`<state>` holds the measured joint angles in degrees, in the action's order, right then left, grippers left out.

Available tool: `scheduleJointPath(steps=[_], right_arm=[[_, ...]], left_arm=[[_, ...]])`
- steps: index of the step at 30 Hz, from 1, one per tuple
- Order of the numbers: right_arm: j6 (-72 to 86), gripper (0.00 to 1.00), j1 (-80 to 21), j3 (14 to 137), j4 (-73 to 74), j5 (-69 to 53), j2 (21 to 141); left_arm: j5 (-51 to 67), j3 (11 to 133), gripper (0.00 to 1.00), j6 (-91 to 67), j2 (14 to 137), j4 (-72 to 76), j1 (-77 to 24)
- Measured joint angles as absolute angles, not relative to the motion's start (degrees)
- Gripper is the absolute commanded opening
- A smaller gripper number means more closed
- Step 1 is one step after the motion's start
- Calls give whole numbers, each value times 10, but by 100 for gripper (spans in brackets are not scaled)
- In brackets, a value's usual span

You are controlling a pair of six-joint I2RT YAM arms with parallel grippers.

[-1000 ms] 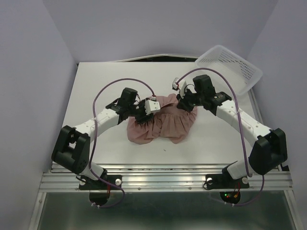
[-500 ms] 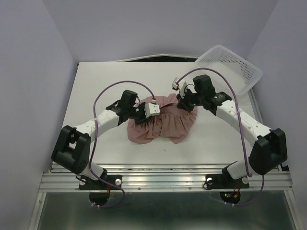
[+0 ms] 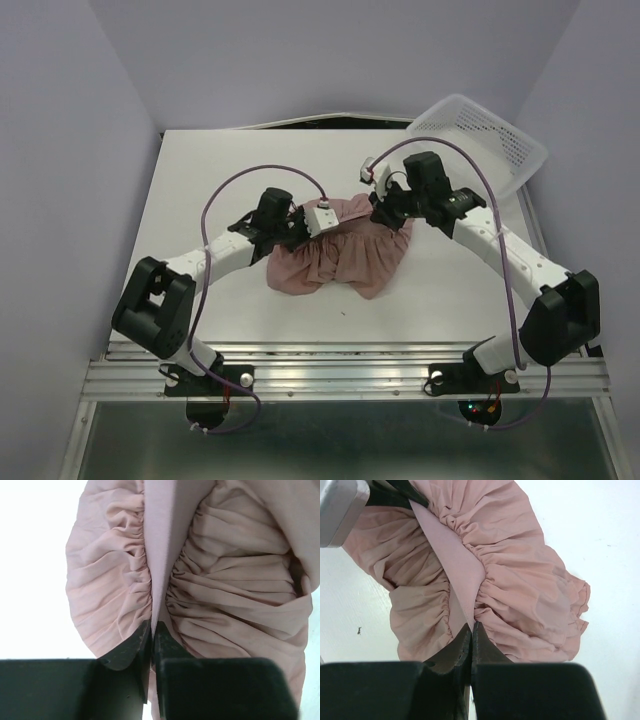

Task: Fold and stack the skirts
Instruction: Flatten the skirt out

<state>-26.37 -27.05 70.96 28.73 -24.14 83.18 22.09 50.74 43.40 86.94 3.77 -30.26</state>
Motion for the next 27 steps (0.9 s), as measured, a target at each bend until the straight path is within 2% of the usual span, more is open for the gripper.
scheduleJointPath(steps=[4,10,16,19,27], right_arm=[[-275,1,-270,719,299,-224,815],[-296,1,-247,758,296,-189,783],[-289,1,-237,832,251,-185,769],[-274,1,-236,843,258,-220,759],[-185,1,-232,843,294,-311,775]], left_arm=[[204,524,0,432,859,26,-293],[199,671,0,408,804,-54,-245],[193,769,0,405,727,-93,-256],[213,772,0,420,708,-149,-275],[380,712,0,369,688,-262,-369]])
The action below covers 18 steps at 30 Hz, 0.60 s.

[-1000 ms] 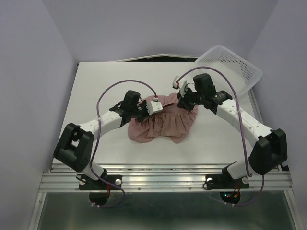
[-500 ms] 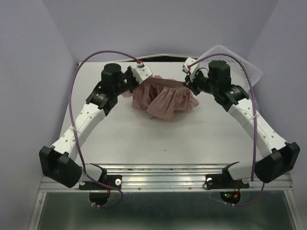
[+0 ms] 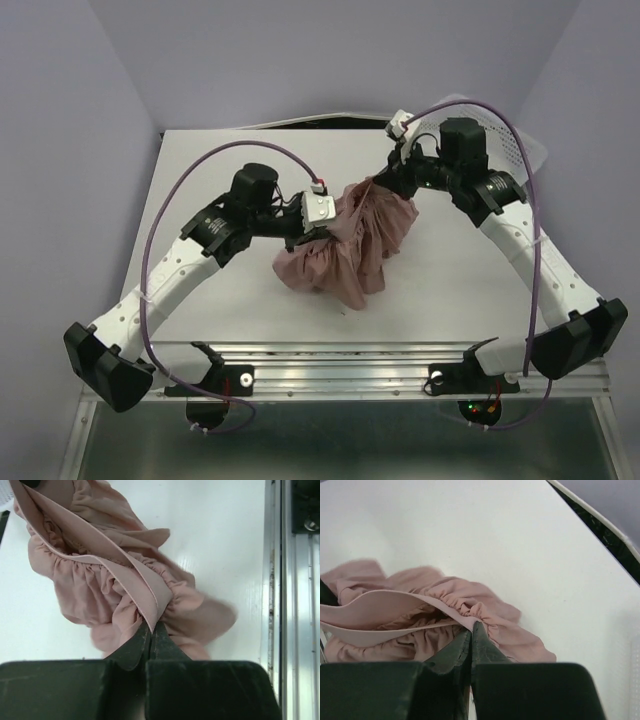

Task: Fold and stack the skirts
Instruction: Flatten the skirt out

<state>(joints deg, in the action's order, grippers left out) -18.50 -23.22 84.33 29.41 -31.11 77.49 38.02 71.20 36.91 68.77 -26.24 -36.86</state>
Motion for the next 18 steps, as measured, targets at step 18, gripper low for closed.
scheduleJointPath(steps=[18], right_arm=[[-185,1,-217,978,256,-208,840]], left_arm=[[460,936,0,343,817,-291,-147]])
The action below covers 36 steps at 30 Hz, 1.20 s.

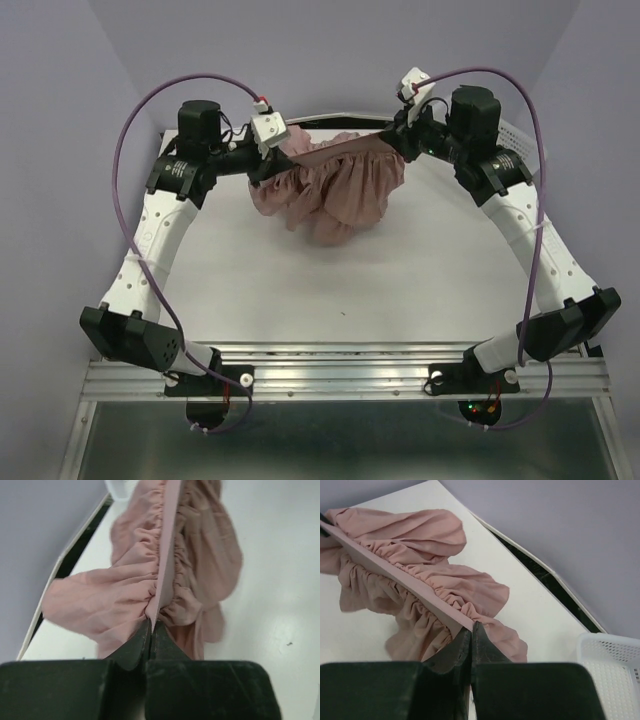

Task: Fold and stack the skirts
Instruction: Flatten the skirt out

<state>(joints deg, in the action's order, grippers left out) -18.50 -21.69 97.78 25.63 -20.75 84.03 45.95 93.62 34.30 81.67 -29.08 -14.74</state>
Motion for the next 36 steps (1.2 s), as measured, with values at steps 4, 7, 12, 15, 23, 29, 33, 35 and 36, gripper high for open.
scheduleJointPath(steps=[4,7,12,15,23,29,33,35,36], right_arm=[[-187,1,-214,974,264,-225,838],[-194,1,-213,974,268,-230,836],[-213,1,-213,969,280,-230,836],[-223,1,-213,940,293,-246,835],[-232,1,-207,736,313,-282,814],[-233,1,-202,564,305,-256,837],[-224,1,-195,533,298,-246,848],[-216,1,-194,529,286,-244,845],[-211,1,-192,526,278,-243,844]], left_arm=[[526,924,0,342,798,-338,-151],[521,927,0,277,810,-361,-154],[483,893,7,145,850,-354,-154],[457,802,9,82,821,-313,-172],[338,752,37,120,844,-349,-281],[351,752,54,185,927,-358,-193],[384,681,57,218,851,-329,-161],[403,649,56,228,797,-317,-166],[418,626,54,239,756,-310,-170]])
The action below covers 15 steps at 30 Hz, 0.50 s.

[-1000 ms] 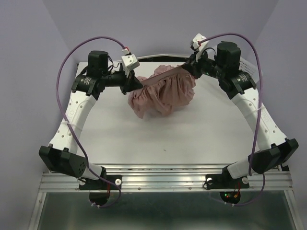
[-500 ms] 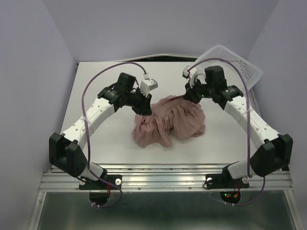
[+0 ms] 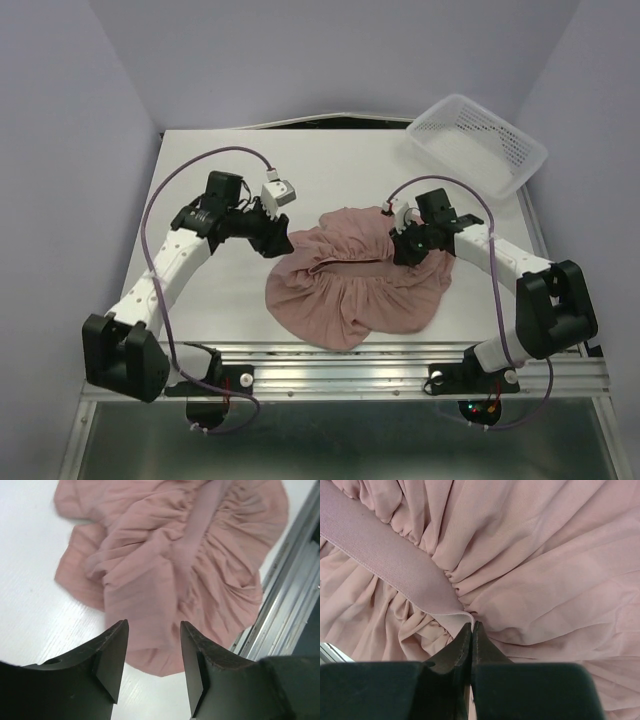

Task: Fold and stack the skirts
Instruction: Flatten the skirt out

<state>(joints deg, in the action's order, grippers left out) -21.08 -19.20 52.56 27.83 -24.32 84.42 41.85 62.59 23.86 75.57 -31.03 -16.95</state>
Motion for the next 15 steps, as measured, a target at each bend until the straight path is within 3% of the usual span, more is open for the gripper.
scheduleJointPath(steps=[6,11,15], right_arm=[[-190,1,-192,517,262,-242,844],[-176,1,-192,517,255,-242,844],[-171,1,-192,517,253,-242,844]], left_arm=[[463,572,47,307,670,-302,-207],[412,477,47,364,658,-264,-296],[373,445,47,408,672,-253,-307]])
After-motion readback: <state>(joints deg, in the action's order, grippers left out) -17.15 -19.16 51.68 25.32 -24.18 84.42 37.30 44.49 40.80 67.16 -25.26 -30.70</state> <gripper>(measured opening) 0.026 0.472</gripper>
